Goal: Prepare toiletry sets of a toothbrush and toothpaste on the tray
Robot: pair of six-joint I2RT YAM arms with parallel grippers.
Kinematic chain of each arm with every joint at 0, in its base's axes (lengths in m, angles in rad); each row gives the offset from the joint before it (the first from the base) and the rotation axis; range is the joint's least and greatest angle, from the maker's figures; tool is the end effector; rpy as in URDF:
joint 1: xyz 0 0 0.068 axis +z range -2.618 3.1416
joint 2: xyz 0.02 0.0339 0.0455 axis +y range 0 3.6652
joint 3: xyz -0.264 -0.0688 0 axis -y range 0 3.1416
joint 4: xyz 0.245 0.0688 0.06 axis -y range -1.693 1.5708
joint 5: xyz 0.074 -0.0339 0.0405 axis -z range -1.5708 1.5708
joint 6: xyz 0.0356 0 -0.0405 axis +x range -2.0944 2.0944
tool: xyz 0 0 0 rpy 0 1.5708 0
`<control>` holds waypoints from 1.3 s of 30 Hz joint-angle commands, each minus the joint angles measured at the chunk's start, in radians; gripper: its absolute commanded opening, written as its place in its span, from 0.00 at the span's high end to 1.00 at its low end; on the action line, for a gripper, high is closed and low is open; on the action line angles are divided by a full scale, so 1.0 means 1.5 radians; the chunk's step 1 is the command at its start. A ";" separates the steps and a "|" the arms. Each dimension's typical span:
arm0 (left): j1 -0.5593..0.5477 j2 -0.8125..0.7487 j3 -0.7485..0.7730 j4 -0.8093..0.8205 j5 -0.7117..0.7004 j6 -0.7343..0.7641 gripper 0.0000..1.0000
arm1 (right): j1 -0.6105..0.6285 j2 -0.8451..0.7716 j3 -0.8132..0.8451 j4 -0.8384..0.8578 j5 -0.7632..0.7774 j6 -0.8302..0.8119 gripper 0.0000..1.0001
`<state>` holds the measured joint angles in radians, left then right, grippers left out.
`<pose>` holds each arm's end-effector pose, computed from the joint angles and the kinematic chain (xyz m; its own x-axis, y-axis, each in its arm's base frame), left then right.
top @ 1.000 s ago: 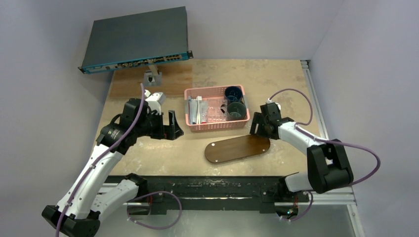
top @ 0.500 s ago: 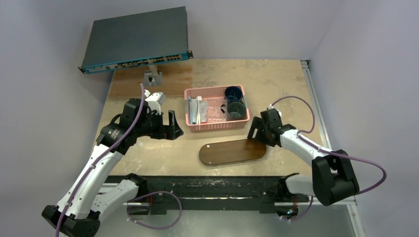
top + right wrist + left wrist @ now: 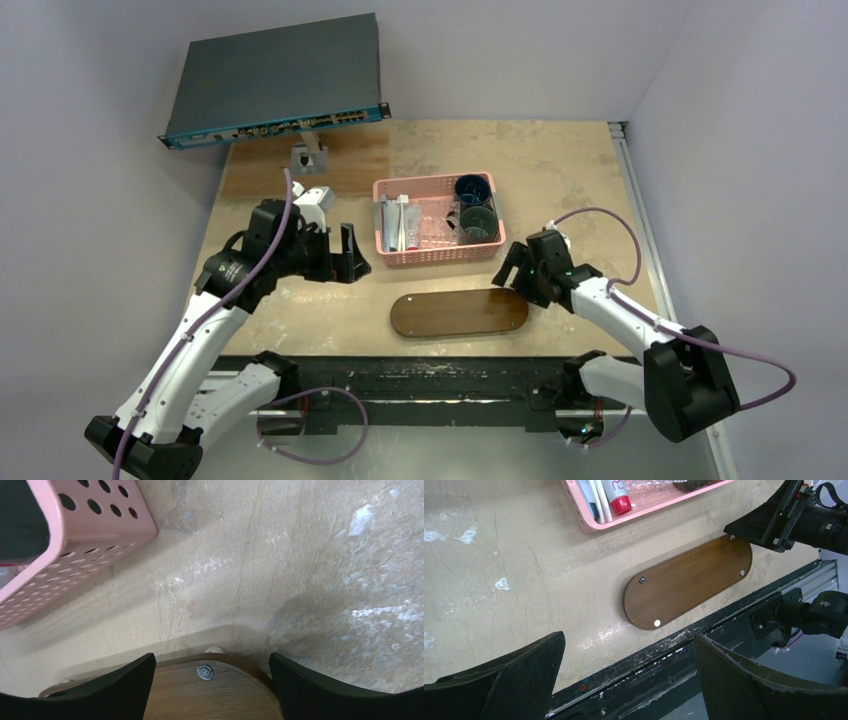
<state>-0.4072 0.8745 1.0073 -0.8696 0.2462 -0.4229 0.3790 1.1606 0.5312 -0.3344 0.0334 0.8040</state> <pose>0.1489 -0.0737 0.3350 -0.7883 -0.0935 -0.6082 0.2482 0.8561 -0.4533 0.1961 0.0768 0.1699 -0.7830 0.4629 -0.4155 0.3052 0.8680 0.3917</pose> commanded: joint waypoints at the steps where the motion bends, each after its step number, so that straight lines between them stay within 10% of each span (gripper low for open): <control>1: -0.002 -0.009 0.000 0.016 -0.007 0.016 0.00 | 0.019 -0.025 -0.007 0.009 -0.008 0.054 0.14; 27: -0.002 -0.009 0.000 0.015 -0.010 0.016 0.00 | 0.119 -0.066 -0.003 -0.040 0.051 0.129 0.13; 39: -0.002 -0.003 -0.001 0.012 -0.021 0.016 0.00 | 0.119 -0.031 0.226 -0.188 0.214 0.000 0.12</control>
<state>-0.4072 0.8722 1.0073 -0.8700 0.2295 -0.4229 0.5545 1.0927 0.7479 -0.5526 0.2344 0.8936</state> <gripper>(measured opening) 0.998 0.874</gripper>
